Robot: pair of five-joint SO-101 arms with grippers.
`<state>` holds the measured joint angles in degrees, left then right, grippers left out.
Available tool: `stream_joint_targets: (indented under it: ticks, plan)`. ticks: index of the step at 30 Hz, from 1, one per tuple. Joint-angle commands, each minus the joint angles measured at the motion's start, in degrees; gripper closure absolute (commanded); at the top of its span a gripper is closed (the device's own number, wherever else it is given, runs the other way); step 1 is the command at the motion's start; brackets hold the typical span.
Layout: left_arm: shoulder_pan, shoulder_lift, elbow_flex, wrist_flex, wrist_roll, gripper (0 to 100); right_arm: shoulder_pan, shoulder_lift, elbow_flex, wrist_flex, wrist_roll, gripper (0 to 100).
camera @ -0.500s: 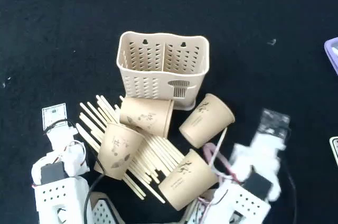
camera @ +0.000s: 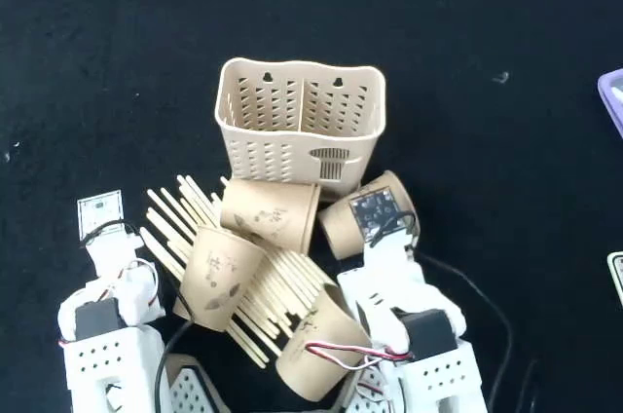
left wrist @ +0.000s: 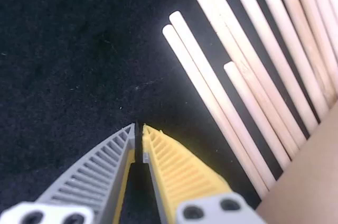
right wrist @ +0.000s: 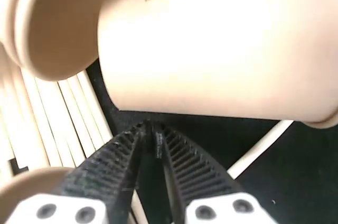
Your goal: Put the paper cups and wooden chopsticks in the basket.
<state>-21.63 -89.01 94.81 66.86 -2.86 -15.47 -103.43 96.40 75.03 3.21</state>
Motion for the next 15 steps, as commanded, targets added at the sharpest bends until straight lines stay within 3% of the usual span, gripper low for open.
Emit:
stream_joint_targets:
  ticks: [1,15]
  plan:
    - [-0.4,0.62,0.13,-0.79,0.35,96,-0.7,-5.05,0.04,-0.26,-0.62,98.6]
    - [-0.4,0.62,0.13,-0.79,0.35,96,-0.62,-5.05,0.04,-0.79,-0.53,98.3]
